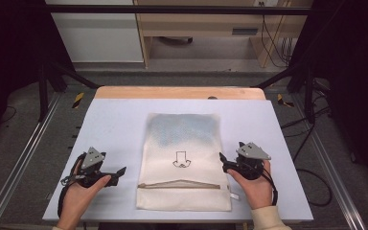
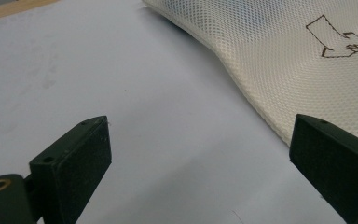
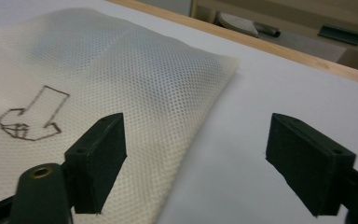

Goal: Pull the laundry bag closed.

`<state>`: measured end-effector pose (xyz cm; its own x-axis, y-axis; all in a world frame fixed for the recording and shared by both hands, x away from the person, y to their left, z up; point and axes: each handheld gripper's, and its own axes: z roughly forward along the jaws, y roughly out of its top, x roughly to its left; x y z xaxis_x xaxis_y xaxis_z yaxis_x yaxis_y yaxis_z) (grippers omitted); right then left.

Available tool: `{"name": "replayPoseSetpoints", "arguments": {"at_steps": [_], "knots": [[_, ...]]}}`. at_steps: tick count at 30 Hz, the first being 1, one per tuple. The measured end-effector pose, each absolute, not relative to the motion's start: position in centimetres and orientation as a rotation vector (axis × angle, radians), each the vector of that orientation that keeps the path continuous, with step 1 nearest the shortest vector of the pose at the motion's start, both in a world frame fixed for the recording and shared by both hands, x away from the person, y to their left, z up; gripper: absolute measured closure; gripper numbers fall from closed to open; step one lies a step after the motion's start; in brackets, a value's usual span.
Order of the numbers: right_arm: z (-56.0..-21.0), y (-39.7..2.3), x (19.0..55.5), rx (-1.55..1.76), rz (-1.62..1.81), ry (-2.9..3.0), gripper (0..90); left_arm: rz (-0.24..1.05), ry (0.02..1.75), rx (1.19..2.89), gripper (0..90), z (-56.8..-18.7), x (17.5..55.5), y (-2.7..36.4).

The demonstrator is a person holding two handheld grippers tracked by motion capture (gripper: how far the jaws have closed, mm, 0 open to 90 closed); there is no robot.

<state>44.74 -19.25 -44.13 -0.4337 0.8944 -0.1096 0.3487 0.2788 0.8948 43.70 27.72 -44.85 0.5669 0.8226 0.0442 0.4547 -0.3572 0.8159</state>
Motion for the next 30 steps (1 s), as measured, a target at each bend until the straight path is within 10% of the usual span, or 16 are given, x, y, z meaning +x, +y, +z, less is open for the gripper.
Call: {"name": "replayPoseSetpoints", "arguments": {"at_steps": [30], "knots": [[-40.3, -9.1, 42.5, 0.765, 0.939, 2.322, 26.1, 0.540, 1.010, 1.980, 8.4, -44.2, 39.6, 27.4]]}}
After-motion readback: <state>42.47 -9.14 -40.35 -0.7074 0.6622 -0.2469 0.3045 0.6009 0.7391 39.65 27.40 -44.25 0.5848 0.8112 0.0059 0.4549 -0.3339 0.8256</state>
